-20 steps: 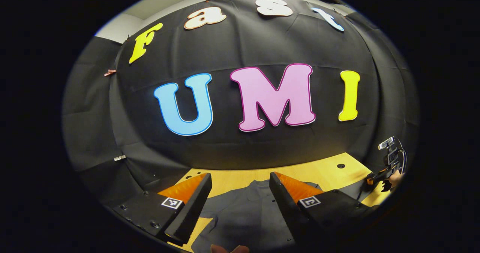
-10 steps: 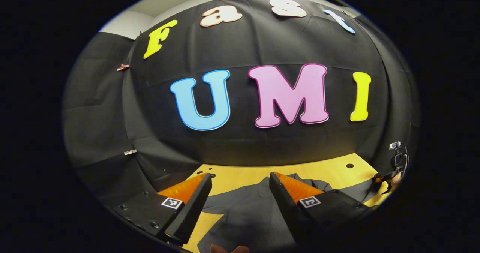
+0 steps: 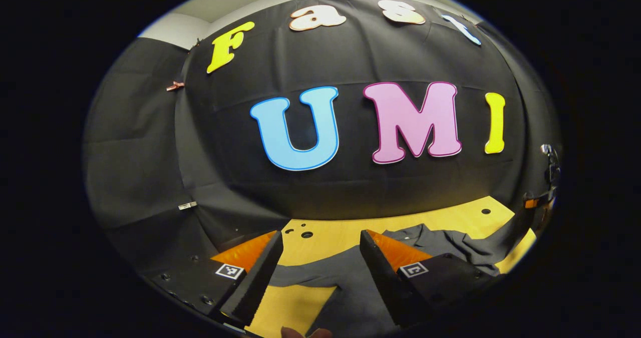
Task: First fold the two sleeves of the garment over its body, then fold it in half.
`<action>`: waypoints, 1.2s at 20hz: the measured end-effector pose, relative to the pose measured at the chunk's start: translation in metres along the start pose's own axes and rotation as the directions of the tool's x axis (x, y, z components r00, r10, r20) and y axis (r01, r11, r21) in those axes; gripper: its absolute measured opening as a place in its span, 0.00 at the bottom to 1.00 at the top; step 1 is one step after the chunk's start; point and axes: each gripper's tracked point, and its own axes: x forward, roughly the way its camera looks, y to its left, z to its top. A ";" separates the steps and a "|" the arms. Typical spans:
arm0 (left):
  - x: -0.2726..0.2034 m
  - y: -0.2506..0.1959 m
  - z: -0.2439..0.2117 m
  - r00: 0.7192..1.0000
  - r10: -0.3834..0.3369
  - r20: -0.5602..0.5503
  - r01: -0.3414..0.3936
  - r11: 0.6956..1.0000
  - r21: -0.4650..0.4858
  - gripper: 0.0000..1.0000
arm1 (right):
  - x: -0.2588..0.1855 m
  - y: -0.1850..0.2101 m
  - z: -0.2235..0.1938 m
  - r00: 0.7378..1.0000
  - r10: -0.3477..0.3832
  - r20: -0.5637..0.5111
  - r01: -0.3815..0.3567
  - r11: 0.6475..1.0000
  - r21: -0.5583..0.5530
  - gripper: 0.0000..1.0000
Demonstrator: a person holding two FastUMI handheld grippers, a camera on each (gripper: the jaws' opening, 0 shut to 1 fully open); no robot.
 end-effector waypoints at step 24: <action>0.140 0.242 -0.218 0.973 0.061 -0.221 -0.072 0.997 -0.041 0.97 | -0.117 0.310 0.067 0.962 0.242 0.126 -0.226 0.966 -0.125 0.05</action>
